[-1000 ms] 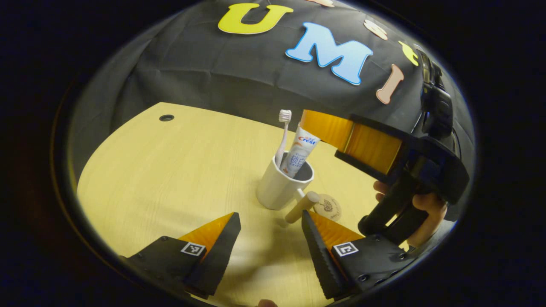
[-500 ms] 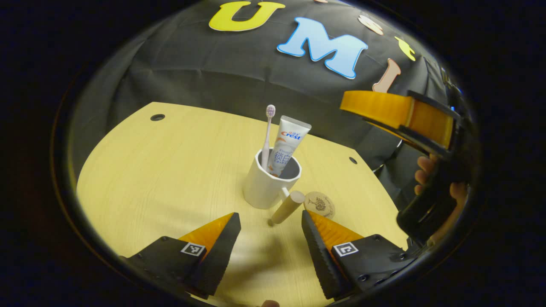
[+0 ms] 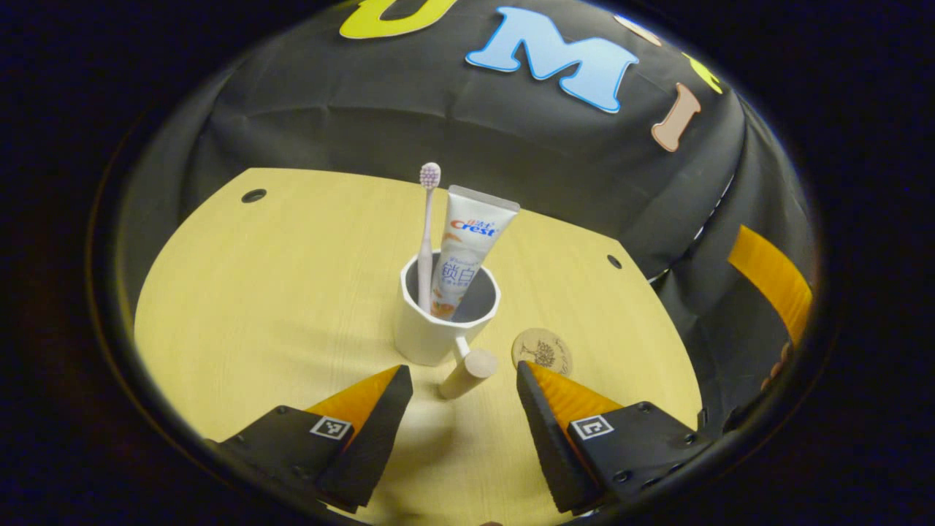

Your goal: Put the toothbrush and toothpaste on the desktop into the cup, then pick up the cup and place it on the coaster on the desktop.

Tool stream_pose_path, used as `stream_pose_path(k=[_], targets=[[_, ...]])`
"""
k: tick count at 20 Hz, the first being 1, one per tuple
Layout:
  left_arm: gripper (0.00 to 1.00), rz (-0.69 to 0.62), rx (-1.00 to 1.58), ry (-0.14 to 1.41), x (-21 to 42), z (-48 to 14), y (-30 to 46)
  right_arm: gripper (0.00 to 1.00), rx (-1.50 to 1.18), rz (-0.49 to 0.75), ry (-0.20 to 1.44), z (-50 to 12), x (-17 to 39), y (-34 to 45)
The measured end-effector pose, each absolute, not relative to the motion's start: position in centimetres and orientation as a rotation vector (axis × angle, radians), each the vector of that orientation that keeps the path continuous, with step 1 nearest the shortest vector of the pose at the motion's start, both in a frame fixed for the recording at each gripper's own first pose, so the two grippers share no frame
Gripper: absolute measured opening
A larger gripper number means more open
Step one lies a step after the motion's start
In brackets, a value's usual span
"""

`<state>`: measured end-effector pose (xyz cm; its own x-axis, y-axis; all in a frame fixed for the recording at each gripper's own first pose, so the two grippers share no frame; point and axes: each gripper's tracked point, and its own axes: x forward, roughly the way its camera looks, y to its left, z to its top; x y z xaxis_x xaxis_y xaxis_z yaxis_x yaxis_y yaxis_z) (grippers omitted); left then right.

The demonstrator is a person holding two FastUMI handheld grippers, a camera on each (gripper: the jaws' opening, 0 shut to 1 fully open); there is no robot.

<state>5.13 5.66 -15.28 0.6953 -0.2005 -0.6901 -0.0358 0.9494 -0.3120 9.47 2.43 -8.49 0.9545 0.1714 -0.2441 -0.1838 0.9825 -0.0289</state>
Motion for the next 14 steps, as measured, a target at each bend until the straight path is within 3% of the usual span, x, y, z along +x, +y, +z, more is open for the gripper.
stream_pose_path(k=[3,6,7,13,14], targets=[[0.93,-0.066,-0.325,0.887,4.7,-15.9,5.6,0.85,-0.031,0.157,0.274,-9.6,8.4,1.1],[0.93,-0.043,-0.347,0.961,5.8,-16.8,5.4,0.89,-0.005,0.136,0.321,-10.8,8.1,0.6],[0.87,-0.042,-0.349,0.979,6.3,-17.4,5.4,0.89,0.001,0.129,0.333,-11.1,8.0,0.3],[0.91,-0.022,-0.367,1.102,7.9,-19.2,5.2,0.89,0.005,0.074,0.388,-12.7,6.1,-2.2],[0.87,-0.013,-0.370,1.118,8.0,-19.5,5.3,0.89,0.006,0.067,0.397,-12.9,6.0,-2.4]])
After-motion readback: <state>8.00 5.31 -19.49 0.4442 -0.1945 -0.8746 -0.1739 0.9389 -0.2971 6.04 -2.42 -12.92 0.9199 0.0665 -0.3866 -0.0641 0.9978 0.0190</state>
